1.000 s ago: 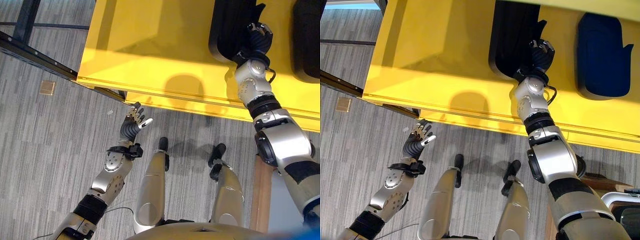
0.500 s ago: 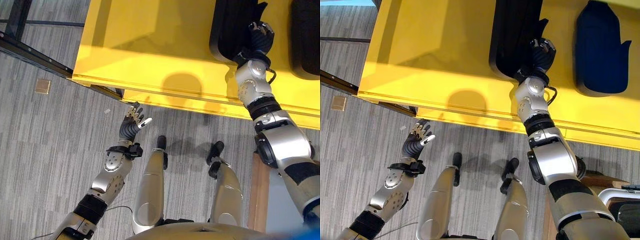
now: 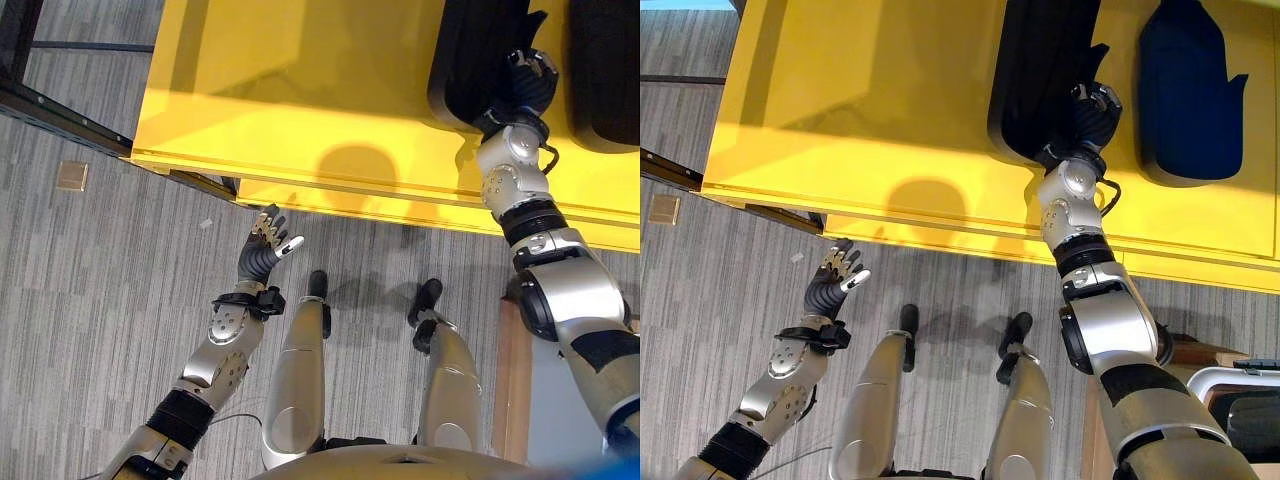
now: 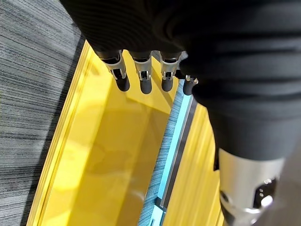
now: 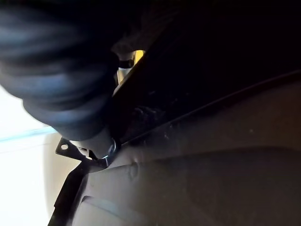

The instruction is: Move parts from the plastic box to the shelf.

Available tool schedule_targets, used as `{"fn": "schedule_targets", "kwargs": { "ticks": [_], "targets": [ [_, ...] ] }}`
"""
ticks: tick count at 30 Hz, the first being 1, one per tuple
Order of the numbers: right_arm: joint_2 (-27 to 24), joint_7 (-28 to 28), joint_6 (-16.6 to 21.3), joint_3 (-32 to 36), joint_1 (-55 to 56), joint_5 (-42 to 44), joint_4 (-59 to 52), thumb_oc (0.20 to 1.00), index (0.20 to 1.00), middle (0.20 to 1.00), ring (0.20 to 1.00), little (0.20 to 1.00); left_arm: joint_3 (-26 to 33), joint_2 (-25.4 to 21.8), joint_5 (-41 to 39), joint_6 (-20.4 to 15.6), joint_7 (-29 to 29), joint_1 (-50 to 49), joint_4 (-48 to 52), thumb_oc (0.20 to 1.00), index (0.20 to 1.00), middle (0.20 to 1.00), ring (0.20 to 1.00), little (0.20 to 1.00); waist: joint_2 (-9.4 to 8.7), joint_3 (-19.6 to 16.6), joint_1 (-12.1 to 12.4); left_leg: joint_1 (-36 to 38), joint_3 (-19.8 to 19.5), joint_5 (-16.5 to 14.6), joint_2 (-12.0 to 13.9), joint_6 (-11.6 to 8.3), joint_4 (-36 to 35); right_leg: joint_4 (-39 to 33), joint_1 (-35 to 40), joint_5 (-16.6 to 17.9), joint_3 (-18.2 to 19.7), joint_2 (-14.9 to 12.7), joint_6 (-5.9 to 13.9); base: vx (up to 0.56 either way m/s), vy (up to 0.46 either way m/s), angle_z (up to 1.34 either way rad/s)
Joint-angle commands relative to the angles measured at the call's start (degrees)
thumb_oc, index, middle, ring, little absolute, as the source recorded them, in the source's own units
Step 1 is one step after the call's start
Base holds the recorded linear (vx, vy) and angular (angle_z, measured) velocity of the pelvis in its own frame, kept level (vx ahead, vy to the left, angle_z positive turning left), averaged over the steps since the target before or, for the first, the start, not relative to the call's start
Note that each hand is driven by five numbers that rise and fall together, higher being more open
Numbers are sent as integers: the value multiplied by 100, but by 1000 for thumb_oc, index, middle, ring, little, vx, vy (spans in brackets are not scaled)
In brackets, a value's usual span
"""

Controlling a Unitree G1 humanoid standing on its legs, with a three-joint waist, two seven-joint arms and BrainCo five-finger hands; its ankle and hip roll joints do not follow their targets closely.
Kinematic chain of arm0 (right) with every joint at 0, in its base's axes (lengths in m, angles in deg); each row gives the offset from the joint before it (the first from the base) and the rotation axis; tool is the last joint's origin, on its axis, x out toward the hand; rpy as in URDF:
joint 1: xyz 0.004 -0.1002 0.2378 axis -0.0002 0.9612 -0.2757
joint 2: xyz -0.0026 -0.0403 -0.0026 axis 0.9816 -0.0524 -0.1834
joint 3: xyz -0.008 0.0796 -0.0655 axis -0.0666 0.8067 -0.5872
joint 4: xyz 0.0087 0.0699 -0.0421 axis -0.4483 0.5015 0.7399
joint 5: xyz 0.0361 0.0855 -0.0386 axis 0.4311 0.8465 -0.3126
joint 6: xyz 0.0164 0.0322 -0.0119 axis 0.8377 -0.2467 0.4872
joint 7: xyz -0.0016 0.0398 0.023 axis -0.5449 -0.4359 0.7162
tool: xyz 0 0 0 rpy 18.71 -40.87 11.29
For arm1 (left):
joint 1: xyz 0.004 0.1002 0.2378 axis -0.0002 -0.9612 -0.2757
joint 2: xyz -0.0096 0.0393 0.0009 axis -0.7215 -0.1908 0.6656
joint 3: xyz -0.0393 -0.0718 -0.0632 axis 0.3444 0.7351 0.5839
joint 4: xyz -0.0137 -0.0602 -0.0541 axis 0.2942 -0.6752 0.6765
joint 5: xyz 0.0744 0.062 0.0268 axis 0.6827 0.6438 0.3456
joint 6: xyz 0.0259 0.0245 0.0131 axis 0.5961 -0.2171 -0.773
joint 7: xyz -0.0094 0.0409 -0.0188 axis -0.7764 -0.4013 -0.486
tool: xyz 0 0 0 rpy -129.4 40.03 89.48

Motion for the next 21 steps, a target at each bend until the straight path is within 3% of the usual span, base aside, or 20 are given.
{"fn": "schedule_targets", "kwargs": {
  "ticks": [1, 2, 14, 21],
  "targets": [
    [-324, -166, -44, 81, 372, 42, 187, 511, 511, 511, 511, 511, 223, -56, 47, -334, -12, -138, 324, 1000, 1000, 1000, 1000, 1000, 203, 275, 89, 57, 270, 284, -37, 51, -424, 843, 325, -759, 294, 187, 183, 0, 0, 0],
    [-337, -160, -56, 55, 362, 4, 178, 1000, 1000, 1000, 1000, 1000, 231, -61, 47, -335, -21, -147, 322, 1000, 1000, 1000, 1000, 1000, 202, 277, 89, 50, 272, 287, -35, 51, -422, 846, 319, -754, 290, 186, 186, 0, 0, 0],
    [-340, -154, -32, -83, 363, -157, -236, 1000, 1000, 1000, 1000, 1000, 285, -59, 32, -370, -3, -139, 330, 1000, 1000, 1000, 1000, 1000, 180, 307, 68, 29, 278, 292, -39, 72, -409, 870, 274, -732, 320, 186, 196, 0, 0, 0],
    [-304, -317, 78, 16, 788, -501, -1408, 1000, 1000, 1000, 1000, 1000, 348, 10, 33, -329, 52, -165, 301, 1000, 1000, 1000, 1000, 1000, 134, 305, -13, 21, 286, 304, -37, 72, -430, 883, 248, -714, 327, 187, 187, 0, 0, 0]
  ]
}}
